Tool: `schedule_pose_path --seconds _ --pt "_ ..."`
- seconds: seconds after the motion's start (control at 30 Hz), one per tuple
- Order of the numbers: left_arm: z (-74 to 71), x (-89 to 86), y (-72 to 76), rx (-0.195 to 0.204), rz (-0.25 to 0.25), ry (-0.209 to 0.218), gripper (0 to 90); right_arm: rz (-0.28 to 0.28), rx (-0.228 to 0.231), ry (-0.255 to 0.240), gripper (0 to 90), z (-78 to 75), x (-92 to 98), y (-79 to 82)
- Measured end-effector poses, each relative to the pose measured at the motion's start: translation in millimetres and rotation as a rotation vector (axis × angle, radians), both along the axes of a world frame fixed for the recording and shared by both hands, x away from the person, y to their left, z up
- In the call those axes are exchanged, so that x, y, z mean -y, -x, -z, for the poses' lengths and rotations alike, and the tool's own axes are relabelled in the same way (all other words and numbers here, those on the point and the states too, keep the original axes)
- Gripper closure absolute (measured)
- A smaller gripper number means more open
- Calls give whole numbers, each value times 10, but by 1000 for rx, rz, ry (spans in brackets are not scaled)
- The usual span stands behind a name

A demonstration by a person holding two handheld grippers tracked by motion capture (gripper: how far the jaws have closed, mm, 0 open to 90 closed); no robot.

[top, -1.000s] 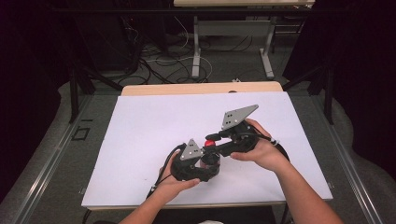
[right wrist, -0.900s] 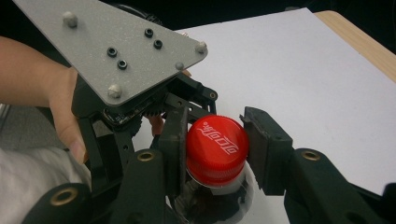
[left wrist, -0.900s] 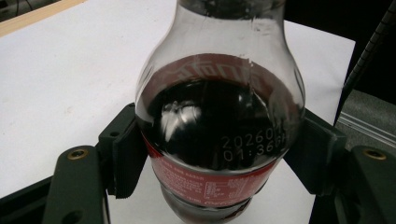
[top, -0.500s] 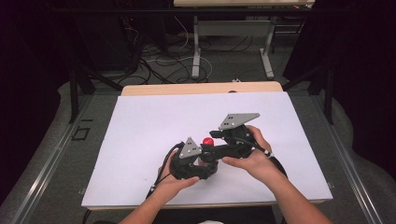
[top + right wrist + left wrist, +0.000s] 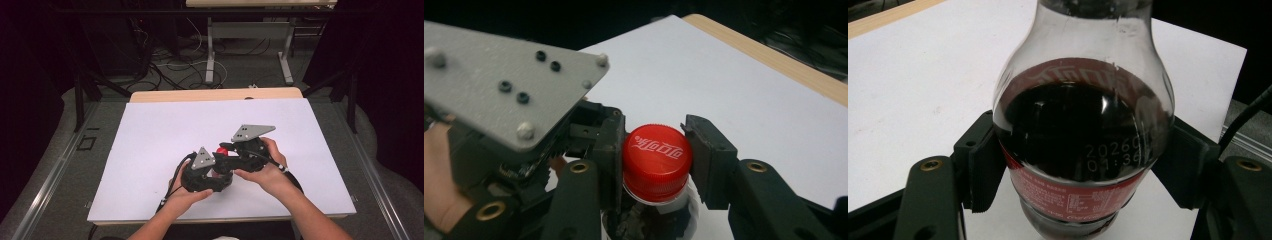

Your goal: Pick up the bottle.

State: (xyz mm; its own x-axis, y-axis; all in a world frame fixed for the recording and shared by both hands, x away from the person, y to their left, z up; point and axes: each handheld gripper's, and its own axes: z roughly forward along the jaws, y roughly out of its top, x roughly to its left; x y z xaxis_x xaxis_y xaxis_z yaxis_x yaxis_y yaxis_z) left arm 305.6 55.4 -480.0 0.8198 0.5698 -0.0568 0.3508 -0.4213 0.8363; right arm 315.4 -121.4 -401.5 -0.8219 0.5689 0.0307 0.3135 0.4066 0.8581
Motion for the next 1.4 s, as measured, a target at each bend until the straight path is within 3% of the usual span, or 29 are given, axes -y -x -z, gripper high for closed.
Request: schedule_pose_path --seconds 0.2,0.3,0.4,0.43,0.5,0.73,0.77,0.9,0.97,1.07,1.13,1.2,1.4 --pt "4 11 12 -3 15 2 302 -218 -8 11 611 -9 110 -179" --pt "6 21 17 -9 12 2 302 -272 -3 18 610 -13 127 -219" --pt "-1 12 10 -16 14 3 302 -233 -13 5 594 -8 125 -200" --pt "-6 2 4 -19 14 -3 302 -224 -9 3 546 -10 126 -192" --pt "2 0 -3 -7 -4 0 302 -167 -25 -25 496 -12 117 -151" --pt "2 -13 -14 -4 -10 -1 302 35 27 -27 515 -26 43 15" --pt "2 -12 -12 -6 -10 -1 302 45 46 -22 515 -27 25 29" --pt "8 3 -2 -9 -15 6 302 81 37 -39 532 -11 -42 40" --pt "8 -1 -4 -7 -19 5 302 103 40 -23 545 -3 -68 38" --pt "4 -10 -6 -12 -17 3 302 97 28 -23 607 -2 -86 47" --pt "-4 -22 -7 -10 -16 5 302 77 39 -30 610 -3 -84 34" --pt "-5 -24 -2 -12 -14 6 302 22 45 -22 613 -11 -59 0" --pt "-9 -20 8 -8 13 -7 302 -202 3 -4 614 -48 50 -189"
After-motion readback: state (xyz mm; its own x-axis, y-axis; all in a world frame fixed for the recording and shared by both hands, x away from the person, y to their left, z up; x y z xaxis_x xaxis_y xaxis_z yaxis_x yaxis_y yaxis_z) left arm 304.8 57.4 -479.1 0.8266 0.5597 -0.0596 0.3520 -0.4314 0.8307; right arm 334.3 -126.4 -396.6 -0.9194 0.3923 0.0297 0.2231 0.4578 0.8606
